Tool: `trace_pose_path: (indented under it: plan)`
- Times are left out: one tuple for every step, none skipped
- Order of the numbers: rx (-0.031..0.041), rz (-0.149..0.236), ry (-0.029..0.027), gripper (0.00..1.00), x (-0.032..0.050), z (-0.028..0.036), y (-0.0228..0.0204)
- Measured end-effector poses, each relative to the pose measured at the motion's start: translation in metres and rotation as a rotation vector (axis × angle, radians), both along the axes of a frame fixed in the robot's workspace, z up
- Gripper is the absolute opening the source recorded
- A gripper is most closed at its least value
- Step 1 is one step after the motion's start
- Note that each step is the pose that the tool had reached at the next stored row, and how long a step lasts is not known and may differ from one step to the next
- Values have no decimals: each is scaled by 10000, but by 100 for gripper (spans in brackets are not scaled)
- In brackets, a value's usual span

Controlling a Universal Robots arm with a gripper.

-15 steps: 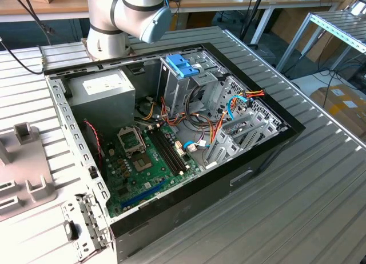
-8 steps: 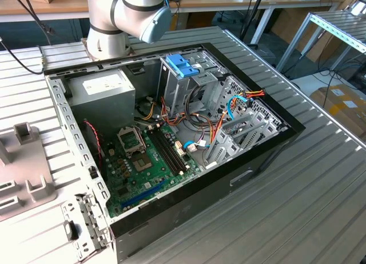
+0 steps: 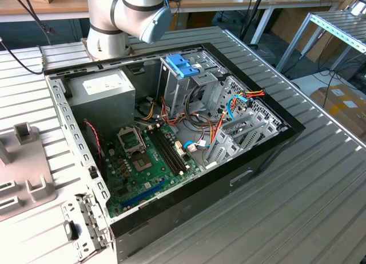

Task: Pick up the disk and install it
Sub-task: 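Pick up the disk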

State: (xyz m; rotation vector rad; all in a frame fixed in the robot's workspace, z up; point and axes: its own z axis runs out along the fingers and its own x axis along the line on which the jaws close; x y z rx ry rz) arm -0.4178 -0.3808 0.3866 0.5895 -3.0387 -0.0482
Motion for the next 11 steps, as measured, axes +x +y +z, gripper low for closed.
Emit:
trace_pose_path:
  plan:
    - [0,39,0,11,0,0,0]
    - [0,69,0,11,0,0,0]
    - [0,128,0,11,0,0,0]
    - [0,177,1,11,0,0,0]
    - [0,229,0,11,0,0,0]
    - [0,260,0,11,0,0,0]
    - [0,289,0,11,0,0,0]
    - [0,335,0,11,0,0,0]
    - [0,361,0,11,0,0,0]
    - [0,390,0,11,0,0,0]
    - [0,420,0,11,0,0,0]
